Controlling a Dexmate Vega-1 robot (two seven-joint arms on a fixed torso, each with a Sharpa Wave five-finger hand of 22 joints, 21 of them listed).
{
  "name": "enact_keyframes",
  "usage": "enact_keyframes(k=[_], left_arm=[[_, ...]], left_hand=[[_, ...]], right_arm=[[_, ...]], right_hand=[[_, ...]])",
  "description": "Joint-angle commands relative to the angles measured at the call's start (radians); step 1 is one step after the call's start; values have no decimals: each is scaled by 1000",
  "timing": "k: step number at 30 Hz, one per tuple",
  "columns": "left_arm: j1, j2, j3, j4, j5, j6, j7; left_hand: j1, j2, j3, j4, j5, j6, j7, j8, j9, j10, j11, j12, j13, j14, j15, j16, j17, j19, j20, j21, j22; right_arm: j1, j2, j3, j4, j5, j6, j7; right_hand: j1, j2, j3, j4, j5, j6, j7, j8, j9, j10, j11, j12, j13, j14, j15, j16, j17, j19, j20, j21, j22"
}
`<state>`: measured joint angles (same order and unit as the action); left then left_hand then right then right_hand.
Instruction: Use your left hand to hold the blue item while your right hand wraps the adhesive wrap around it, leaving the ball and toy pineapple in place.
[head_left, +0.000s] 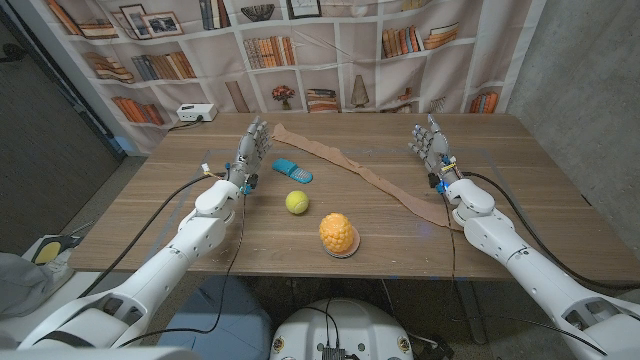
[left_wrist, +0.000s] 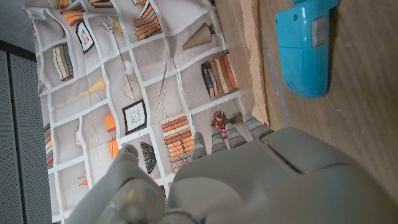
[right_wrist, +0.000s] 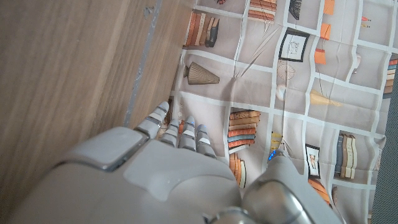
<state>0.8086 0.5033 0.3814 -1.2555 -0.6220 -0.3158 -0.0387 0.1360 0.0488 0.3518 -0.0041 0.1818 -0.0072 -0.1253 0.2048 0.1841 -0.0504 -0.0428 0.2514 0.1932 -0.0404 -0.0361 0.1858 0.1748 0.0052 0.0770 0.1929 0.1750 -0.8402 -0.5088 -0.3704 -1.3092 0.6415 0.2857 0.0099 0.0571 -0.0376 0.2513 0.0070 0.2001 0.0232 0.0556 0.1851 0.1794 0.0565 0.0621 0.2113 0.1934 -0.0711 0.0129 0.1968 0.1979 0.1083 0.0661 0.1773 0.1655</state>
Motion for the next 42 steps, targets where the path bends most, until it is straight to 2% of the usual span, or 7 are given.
enact_keyframes(k=[1,12,14,17,26,34,42], left_arm=[[-7,21,19,6,87,-39,35],[-23,37,29,28,138,-73,36],[-21,34,29,23,156,-77,64],[-21,27,28,23,167,-91,81],[-45,33,49,11,231,-85,111],[-58,9,54,32,240,-107,125],[-62,29,62,10,283,-105,140]], left_hand=[[7,0,6,-4,6,1,-5,4,2,-1,-2,0,4,-11,-3,1,5,-8,9,3,2],[7,0,6,-7,6,6,-6,3,2,1,-2,-2,4,-15,-4,0,5,-12,10,2,2],[6,0,6,-7,6,6,-7,2,2,1,-2,-2,4,-17,-6,0,5,-13,10,1,2],[6,1,7,-10,6,13,-4,2,3,5,-4,-4,4,-52,-6,-10,5,-34,0,-5,3],[6,2,8,-13,6,19,-7,2,3,10,-4,-5,4,-47,-10,-5,5,-35,-2,-4,2],[8,2,10,-17,5,23,-7,1,3,21,-7,-2,4,-45,-9,-3,4,-36,-4,-3,2],[15,4,14,-25,5,26,-5,0,2,32,-14,-1,5,-36,-21,0,4,-31,-7,-1,2]], right_arm=[[-5,4,-5,-23,-10,-7,-22],[-35,-9,4,-88,-10,-32,-64],[-39,-13,7,-93,-8,-34,-65],[-44,-18,11,-92,-5,-30,-60],[-53,-33,22,-92,-3,-17,-50],[-41,-42,24,-72,0,-14,-23],[-31,-48,26,-62,3,-11,-7]], right_hand=[[9,-2,6,-5,4,-1,7,7,4,2,9,3,2,-8,0,4,1,5,-3,7,3],[10,-2,6,-6,4,0,7,7,4,3,8,2,2,-7,-2,4,1,4,-3,7,3],[11,-1,6,-7,4,0,6,7,4,3,9,2,2,-7,-2,4,1,4,-2,8,3],[11,-1,6,-7,4,0,6,7,4,3,9,2,2,-8,-2,4,1,4,-3,8,3],[15,1,7,-10,4,0,5,7,4,3,11,0,2,-8,-2,3,0,2,-2,7,3],[18,2,7,-13,4,0,4,7,4,2,8,-1,2,-9,-2,3,-1,1,-2,8,3],[21,3,8,-15,3,0,4,7,4,3,8,-2,2,-9,-3,2,-1,0,-2,8,3]])
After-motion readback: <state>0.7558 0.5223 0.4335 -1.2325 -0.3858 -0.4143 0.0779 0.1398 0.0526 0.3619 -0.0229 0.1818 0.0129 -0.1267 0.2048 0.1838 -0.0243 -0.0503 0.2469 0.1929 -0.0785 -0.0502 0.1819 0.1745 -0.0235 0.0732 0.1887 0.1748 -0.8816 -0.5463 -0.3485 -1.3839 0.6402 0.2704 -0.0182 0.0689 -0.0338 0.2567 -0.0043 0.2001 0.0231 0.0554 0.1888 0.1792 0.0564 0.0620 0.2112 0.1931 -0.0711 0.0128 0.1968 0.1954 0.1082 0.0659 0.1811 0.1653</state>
